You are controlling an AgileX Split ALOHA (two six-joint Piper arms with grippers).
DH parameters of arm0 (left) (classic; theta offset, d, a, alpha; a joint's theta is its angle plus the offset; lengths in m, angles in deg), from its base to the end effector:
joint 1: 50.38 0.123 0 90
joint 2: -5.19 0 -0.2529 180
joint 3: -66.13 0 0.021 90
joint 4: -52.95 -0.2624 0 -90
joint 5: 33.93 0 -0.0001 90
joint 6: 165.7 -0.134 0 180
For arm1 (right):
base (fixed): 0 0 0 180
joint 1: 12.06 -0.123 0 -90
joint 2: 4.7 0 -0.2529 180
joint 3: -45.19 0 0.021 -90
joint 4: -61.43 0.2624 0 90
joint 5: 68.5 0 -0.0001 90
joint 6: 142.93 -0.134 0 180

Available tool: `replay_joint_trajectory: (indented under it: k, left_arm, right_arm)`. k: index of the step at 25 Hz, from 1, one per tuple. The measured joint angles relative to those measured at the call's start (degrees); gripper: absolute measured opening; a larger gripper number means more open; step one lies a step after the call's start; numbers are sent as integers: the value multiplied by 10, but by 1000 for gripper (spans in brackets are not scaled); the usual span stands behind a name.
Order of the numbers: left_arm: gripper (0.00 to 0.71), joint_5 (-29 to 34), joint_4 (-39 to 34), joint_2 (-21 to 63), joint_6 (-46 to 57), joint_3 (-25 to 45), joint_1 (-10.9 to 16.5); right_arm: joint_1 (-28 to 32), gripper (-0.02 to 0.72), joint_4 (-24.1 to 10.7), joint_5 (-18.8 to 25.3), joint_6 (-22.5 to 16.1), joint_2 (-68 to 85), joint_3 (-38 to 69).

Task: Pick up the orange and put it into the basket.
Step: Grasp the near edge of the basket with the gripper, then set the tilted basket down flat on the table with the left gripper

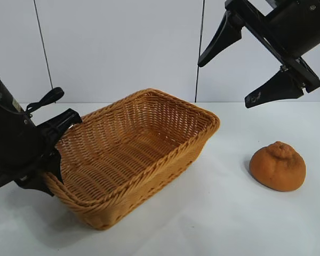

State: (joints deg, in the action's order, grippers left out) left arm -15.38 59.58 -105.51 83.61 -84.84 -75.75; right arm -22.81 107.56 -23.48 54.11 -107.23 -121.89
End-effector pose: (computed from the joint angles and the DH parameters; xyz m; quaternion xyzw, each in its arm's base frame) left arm 0.2913 -0.1436 0.0486 -0.4135 0.8904 -0.1576 0.1066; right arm 0.3390 0.1340 0.1760 0.0016 0.9344 0.3110 0.1734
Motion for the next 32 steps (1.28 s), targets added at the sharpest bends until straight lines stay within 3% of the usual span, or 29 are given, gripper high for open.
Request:
replay_joint_trajectory:
  k: [8,17,20,28,32]
  left_arm:
    - [82,87,3,-2,-42,-105,10]
    - [82,189,74,-5,-248,-182,113]
    - [82,217,117,-5,-344,-200,134]
    - [82,350,144,-64,-525,-293,136]
    - [82,368,143,-87,-585,-330,136]
  right_arm:
    - [0,675,-7,3,0,0,0]
    - [0,675,-10,8,0,0,0]
    - [0,675,-10,8,0,0,0]
    - [0,675,-12,14,0,0,0]
    - [0,675,-12,19,0,0,0]
